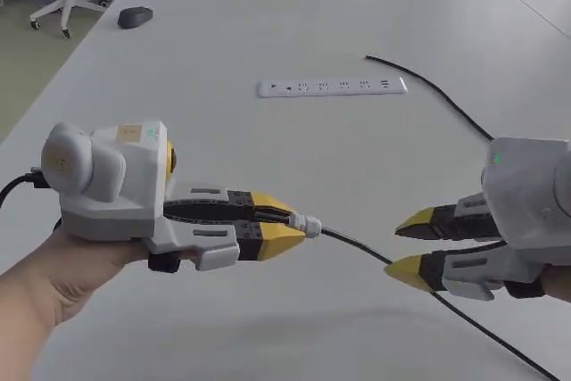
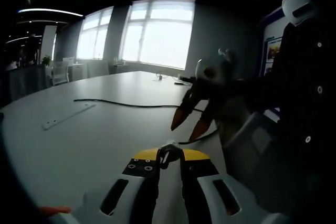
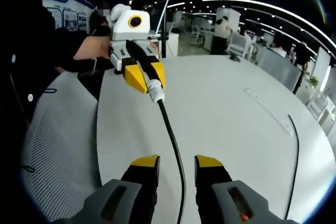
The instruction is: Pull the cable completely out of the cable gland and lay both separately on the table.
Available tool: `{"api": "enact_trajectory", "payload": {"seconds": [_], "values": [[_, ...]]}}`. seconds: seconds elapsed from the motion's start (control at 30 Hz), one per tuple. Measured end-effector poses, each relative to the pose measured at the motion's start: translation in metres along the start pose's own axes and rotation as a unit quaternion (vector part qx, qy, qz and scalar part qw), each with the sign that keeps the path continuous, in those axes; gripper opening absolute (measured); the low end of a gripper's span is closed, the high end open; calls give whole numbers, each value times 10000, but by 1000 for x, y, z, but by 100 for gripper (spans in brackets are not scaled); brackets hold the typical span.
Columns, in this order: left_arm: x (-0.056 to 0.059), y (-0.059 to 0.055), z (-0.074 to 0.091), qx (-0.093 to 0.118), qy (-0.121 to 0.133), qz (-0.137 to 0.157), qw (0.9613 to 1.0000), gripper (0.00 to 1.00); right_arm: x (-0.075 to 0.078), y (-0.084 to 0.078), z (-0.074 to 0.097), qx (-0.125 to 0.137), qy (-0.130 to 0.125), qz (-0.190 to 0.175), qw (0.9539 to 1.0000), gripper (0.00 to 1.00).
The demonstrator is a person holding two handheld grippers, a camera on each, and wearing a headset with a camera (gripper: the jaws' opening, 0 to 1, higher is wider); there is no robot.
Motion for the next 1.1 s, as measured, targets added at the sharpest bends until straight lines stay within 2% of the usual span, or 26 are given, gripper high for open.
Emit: {"api": "enact_trajectory", "payload": {"seconds": [0.03, 0.13, 0.2, 0.33, 0.5, 0.57, 0.6, 0.67, 0.93, 1.1], "values": [[0, 0, 0, 3, -7, -4, 10000, 15, -3, 10, -4, 158, 12, 156, 9998, 22], [1, 1, -2, 21, -40, -4, 10000, 15, -7, 24, -13, 309, 83, 375, 9988, 20], [2, 1, -2, 22, -69, -2, 10000, 15, -9, 31, -21, 315, 182, 495, 9981, 18], [3, 2, -2, 13, -73, -6, 10000, 15, -10, 41, -31, 232, 155, 808, 9963, 16], [2, 2, -1, 22, -85, -14, 10000, 15, -11, 41, -36, 143, 229, 866, 9959, 8], [2, 2, -2, 22, -96, -10, 10000, 15, -11, 40, -36, 86, 218, 948, 9952, 2], [3, 1, -2, 18, -101, -12, 9999, 15, -9, 39, -36, 43, 135, 992, 9950, 0], [2, 1, -3, 12, -93, -9, 10000, 15, -8, 39, -37, 22, 177, 840, 9963, 0], [2, 3, -3, 82, -114, 8, 9999, 15, -7, 38, -33, 52, 117, 907, 9958, 0], [-2, 5, 4, 198, -57, 46, 9998, 15, -3, 31, -29, -105, 19, 966, 9953, 0]]}}
Point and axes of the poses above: the centre of the closed fingertips' face, and the gripper's own axes: z roughly backward along the fingers, x roughly to its right, y roughly out of its top, the point moved 10 cm from there along z, roughly backward along the fingers, and after that the axes turned 5 degrees about z, right-handed, at the moved point
